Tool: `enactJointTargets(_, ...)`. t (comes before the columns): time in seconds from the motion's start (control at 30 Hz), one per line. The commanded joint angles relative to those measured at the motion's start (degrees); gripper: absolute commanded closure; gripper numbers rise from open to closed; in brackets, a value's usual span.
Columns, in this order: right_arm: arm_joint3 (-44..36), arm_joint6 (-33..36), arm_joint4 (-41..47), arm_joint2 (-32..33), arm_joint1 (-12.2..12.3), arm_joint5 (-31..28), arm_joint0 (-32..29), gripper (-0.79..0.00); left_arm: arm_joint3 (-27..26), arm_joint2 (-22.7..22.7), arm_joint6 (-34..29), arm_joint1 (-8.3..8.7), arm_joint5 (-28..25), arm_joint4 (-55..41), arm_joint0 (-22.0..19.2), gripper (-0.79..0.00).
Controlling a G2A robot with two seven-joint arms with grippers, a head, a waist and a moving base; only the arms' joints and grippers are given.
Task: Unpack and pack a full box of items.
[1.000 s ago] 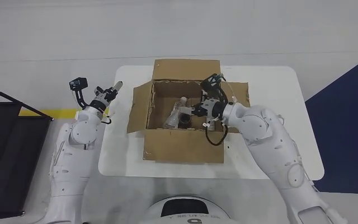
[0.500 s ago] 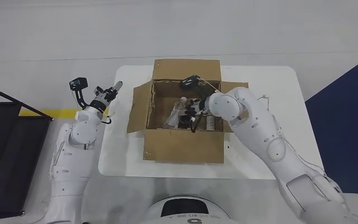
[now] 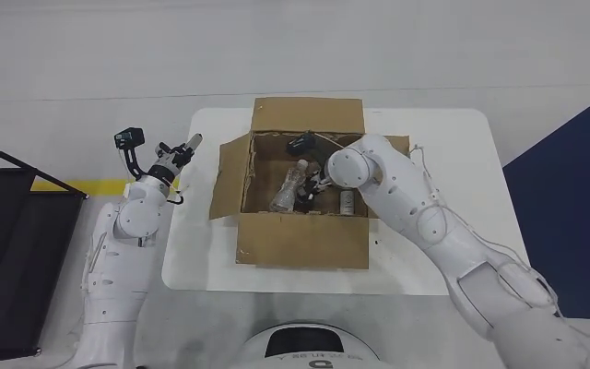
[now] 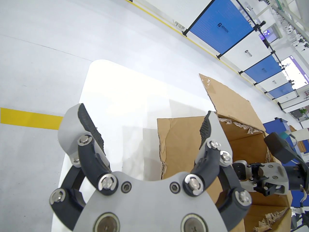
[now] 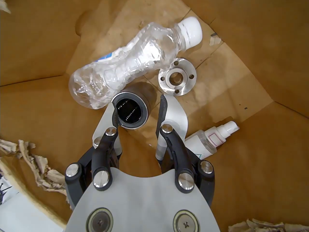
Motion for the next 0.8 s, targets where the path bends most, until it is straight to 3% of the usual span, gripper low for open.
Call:
enactJointTargets(0.0,1.4,0.4,0.0,-0.7,-0.4,-0.1,0.6,-0.305,0.0,0.0,0.0,0.00,0.0,0.0,0.0,-0.785)
enactJointTargets(0.33,8.8,-0.3,0.1,-3.4,-2.7,0.7,3.7,-0.225,0.0,0.0,0.0,0.00,0.0,0.0,0.0,-0.785)
enactJointTargets(0.37,9.5,-0.1,0.3,-3.7,-2.9,0.4,4.0,-0.197,0.0,0.0,0.0,0.00,0.0,0.0,0.0,-0.785)
enactJointTargets(0.43,10.7,0.3,0.3,-4.6,-3.5,-0.1,4.5,0.000,0.0,0.0,0.0,0.00,0.0,0.0,0.0,-0.785)
enactJointTargets(0.63,12.5,-1.4,0.9,-5.6,-4.7,-2.0,5.4,0.000,0.0,0.0,0.0,0.00,0.0,0.0,0.0,-0.785)
enactJointTargets(0.77,11.0,-3.4,2.0,-2.7,-3.7,-4.8,4.6,0.000,0.0,0.0,0.0,0.00,0.0,0.0,0.0,-0.785)
